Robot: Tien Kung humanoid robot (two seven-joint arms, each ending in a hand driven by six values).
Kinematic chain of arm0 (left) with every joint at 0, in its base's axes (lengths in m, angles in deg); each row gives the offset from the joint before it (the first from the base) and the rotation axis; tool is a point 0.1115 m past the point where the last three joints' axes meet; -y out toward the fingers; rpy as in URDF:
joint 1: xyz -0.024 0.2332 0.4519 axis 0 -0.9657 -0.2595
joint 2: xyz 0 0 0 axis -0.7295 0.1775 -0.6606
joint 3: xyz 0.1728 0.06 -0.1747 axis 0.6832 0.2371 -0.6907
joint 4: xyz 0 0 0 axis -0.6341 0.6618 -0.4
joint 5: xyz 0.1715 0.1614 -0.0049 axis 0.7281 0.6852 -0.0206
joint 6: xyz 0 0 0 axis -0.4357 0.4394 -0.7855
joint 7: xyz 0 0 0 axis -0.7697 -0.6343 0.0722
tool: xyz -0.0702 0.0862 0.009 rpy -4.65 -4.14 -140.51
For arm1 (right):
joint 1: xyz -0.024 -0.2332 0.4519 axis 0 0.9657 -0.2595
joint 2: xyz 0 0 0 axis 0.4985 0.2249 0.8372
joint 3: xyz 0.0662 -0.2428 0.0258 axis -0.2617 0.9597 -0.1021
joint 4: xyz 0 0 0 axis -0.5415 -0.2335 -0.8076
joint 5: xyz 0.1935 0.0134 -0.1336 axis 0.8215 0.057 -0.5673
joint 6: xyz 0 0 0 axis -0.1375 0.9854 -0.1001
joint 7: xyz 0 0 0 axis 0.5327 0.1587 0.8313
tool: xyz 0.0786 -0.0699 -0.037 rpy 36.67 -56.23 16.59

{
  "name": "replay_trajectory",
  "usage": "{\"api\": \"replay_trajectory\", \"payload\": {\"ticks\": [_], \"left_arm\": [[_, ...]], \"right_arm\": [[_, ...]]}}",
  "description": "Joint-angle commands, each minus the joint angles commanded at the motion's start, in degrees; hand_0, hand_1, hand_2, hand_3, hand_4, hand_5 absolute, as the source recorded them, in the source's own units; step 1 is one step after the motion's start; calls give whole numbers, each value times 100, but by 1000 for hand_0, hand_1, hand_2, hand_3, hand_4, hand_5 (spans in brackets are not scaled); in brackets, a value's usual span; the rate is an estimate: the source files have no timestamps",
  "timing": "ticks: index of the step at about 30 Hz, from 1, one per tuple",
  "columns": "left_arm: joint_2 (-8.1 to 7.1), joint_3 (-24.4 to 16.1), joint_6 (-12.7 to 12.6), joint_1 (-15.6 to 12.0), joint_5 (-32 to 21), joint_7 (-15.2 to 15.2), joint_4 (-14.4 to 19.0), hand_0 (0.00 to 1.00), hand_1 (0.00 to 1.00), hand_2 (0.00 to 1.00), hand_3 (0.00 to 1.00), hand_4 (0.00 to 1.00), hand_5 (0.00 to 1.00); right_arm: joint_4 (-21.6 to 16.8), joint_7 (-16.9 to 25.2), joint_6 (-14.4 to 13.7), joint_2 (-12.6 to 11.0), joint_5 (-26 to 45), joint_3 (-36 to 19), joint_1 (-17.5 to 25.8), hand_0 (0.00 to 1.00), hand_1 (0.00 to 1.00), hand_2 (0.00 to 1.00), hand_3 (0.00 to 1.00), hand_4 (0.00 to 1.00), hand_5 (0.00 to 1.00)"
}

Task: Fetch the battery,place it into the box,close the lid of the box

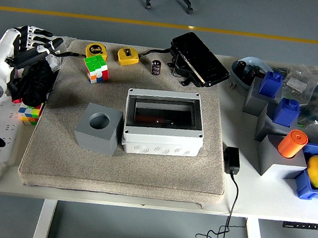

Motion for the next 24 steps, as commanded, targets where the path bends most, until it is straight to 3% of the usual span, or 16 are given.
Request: {"api": "replay_trajectory", "payload": {"ticks": [24], "left_arm": [[-2,-20,85,6,34,47,-3,375,563,553,566,955,481]], "right_arm": [[-5,-3,0,-21,69,103,-81,599,588,576,519,924,459]]}}
